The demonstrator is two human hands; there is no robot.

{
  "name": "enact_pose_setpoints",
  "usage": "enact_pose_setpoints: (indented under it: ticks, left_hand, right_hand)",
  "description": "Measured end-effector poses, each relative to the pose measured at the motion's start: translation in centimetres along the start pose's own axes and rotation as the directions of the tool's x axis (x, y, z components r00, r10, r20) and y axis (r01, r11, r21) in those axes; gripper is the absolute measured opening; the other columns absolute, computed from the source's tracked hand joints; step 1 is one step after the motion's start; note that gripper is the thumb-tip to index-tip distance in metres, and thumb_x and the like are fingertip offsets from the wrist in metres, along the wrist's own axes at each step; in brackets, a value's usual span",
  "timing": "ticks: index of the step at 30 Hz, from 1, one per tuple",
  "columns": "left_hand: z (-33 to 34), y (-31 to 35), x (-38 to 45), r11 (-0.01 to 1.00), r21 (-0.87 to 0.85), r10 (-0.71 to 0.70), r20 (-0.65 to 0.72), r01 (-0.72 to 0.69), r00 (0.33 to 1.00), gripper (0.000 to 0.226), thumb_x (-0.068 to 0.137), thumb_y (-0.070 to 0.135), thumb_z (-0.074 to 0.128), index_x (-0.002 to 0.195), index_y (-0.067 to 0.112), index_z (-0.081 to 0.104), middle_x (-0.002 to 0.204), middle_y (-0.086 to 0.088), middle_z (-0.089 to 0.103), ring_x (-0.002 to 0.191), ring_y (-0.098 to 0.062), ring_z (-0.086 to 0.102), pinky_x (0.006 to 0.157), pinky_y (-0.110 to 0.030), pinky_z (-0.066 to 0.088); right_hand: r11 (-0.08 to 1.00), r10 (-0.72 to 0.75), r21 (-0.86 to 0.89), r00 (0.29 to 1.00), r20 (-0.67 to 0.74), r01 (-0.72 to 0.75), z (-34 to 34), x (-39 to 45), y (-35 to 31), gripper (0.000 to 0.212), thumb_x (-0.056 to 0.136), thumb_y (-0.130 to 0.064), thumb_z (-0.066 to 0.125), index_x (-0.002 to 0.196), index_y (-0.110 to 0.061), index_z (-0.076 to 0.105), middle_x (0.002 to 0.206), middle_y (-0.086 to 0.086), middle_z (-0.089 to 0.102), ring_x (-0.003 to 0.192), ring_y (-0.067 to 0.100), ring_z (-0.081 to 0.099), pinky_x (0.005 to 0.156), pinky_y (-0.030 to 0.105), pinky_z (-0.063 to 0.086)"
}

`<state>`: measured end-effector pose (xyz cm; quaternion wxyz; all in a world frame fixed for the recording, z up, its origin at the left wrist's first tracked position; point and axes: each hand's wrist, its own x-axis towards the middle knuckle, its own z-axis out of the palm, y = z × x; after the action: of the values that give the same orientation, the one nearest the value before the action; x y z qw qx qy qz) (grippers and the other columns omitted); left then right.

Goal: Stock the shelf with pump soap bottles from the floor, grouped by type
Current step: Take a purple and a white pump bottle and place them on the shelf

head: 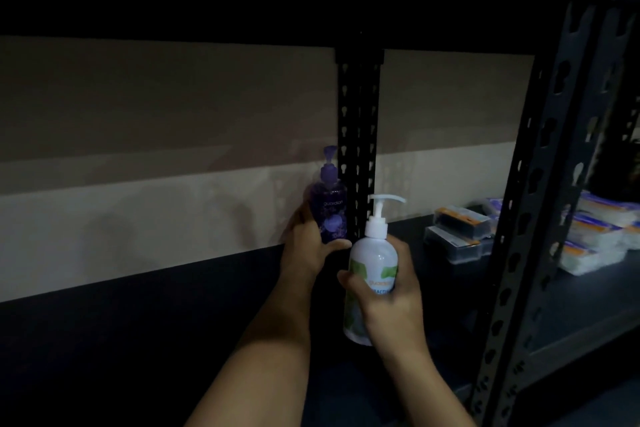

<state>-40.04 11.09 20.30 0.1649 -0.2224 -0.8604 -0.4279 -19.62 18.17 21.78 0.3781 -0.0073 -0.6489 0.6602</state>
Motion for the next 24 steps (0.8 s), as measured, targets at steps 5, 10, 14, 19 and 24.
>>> enact_pose_setpoints:
  ticks: [5,10,14,19,24]
  left_hand:
    - [0.0,0.4,0.2,1.000,0.001,-0.007,-0.053,0.007,0.999,0.110,0.056,0.072,0.083,0.149,0.038,0.037,0.132,0.002,0.059,0.116,-0.025,0.063,0.095,-0.045,0.058]
    - [0.1,0.1,0.5,1.000,-0.017,-0.022,-0.045,0.022,0.999,0.099,0.058,0.072,0.081,0.143,0.044,0.041,0.125,0.006,0.062,0.110,-0.022,0.066,0.092,-0.044,0.060]
    - [0.1,0.3,0.1,1.000,-0.007,-0.027,-0.038,0.027,0.999,0.100,0.056,0.071,0.083,0.142,0.039,0.041,0.126,0.002,0.061,0.110,-0.027,0.066,0.093,-0.043,0.059]
    - [-1.1,0.5,-1.4,0.990,0.071,-0.121,-0.004,0.121,0.993,0.106,0.059,0.068,0.088,0.142,0.020,0.044,0.134,-0.010,0.055,0.123,-0.031,0.058,0.099,-0.043,0.054]
    - [-6.1,-1.0,-7.3,0.996,0.077,-0.044,0.104,0.037,0.994,0.053,0.087,0.025,0.084,0.133,0.016,0.059,0.129,-0.006,0.060,0.119,-0.019,0.059,0.100,-0.026,0.046]
  right_hand:
    - [1.000,0.003,0.016,1.000,0.003,-0.003,0.0,-0.1,-0.2,0.059,0.075,0.003,0.082,0.104,-0.044,0.064,0.092,-0.009,0.074,0.082,0.011,0.072,0.074,0.028,0.057]
    - [1.000,0.002,0.006,1.000,-0.008,-0.002,0.0,0.0,-0.1,0.060,0.074,0.004,0.082,0.106,-0.043,0.064,0.091,-0.008,0.074,0.081,0.012,0.071,0.074,0.029,0.057]
    - [1.000,0.005,0.000,1.000,-0.013,-0.005,-0.1,0.0,-0.1,0.059,0.074,0.005,0.082,0.110,-0.038,0.064,0.090,-0.008,0.074,0.080,0.012,0.071,0.074,0.030,0.057]
    - [1.000,0.005,-0.012,1.000,-0.006,-0.005,-0.1,0.0,-0.1,0.057,0.075,0.005,0.082,0.114,-0.032,0.062,0.089,-0.007,0.072,0.078,0.012,0.070,0.071,0.027,0.057]
    - [0.996,0.074,-0.059,0.995,0.068,-0.070,-0.2,-0.3,-0.2,0.056,0.079,-0.012,0.084,0.115,-0.038,0.051,0.095,-0.009,0.068,0.081,0.011,0.069,0.070,0.027,0.058]
